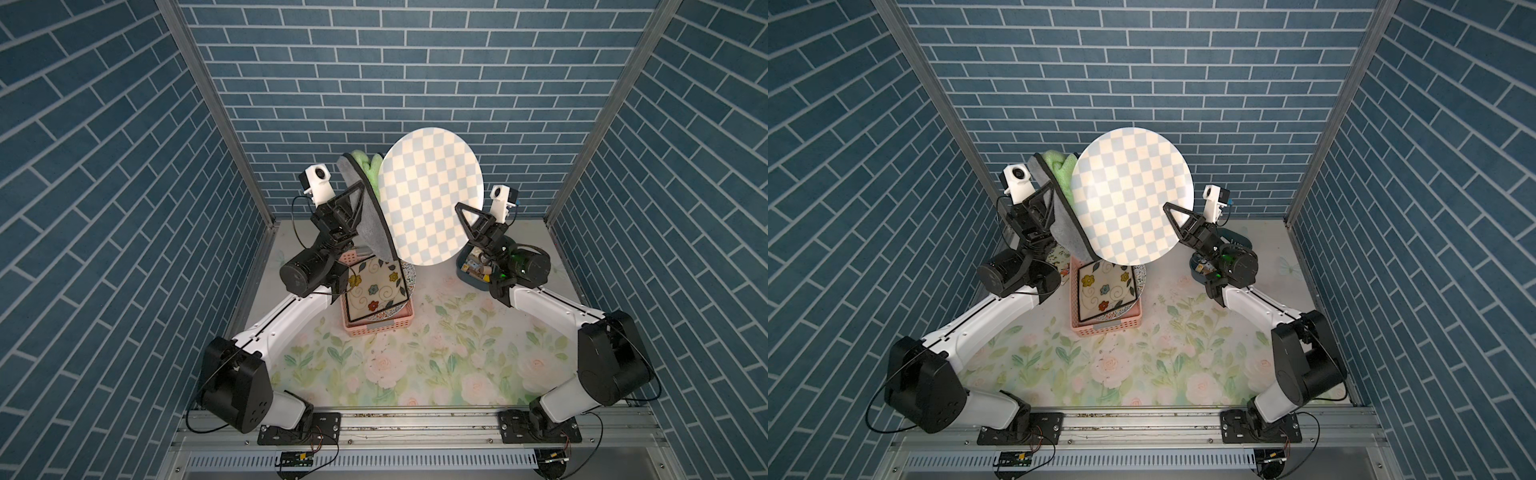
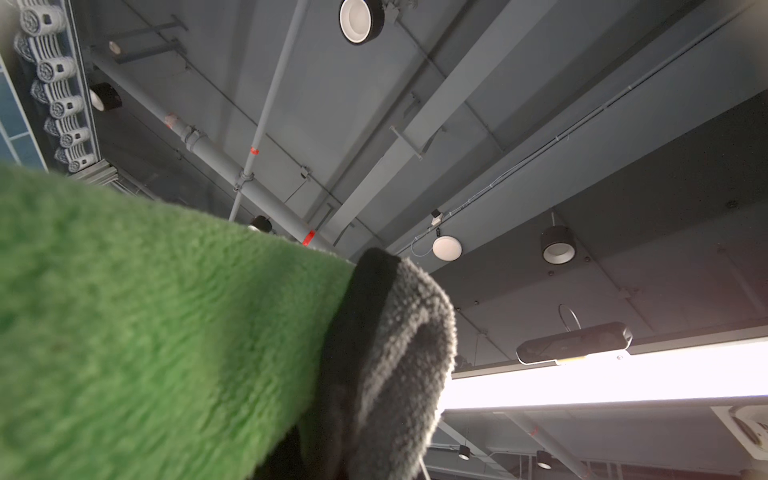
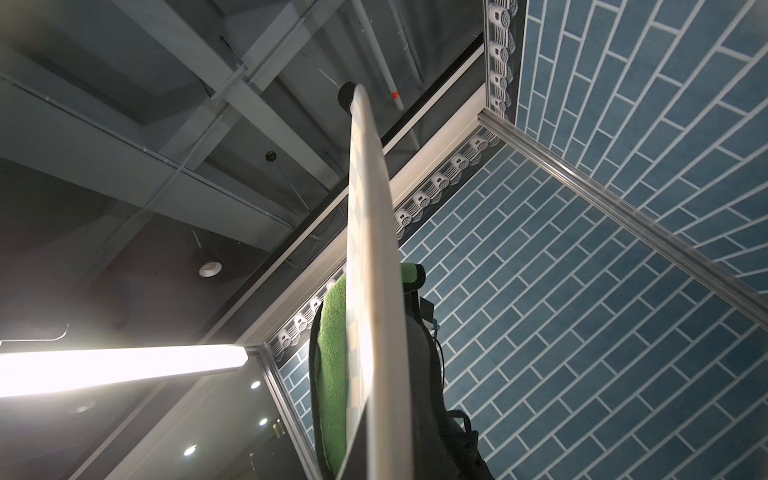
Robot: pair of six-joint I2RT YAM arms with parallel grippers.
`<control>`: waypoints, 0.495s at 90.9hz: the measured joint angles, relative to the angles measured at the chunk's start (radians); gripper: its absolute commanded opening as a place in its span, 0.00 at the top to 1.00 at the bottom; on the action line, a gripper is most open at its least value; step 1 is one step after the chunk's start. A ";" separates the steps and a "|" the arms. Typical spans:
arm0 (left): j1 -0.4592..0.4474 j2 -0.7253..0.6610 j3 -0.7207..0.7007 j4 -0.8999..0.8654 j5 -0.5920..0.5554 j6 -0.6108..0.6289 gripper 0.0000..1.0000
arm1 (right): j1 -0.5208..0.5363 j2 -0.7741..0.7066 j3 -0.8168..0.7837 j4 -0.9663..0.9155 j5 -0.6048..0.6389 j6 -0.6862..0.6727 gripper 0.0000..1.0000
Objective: Wipe the wet plate dry
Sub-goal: Wipe the plate with towel.
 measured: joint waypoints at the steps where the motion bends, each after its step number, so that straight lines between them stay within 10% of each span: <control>1: 0.000 -0.001 0.000 0.000 -0.003 -0.001 1.00 | -0.001 0.003 0.006 0.001 -0.001 0.002 1.00; 45: 0.040 0.026 -0.022 -0.053 0.092 -0.013 1.00 | -0.013 -0.049 0.060 -0.031 -0.052 -0.026 1.00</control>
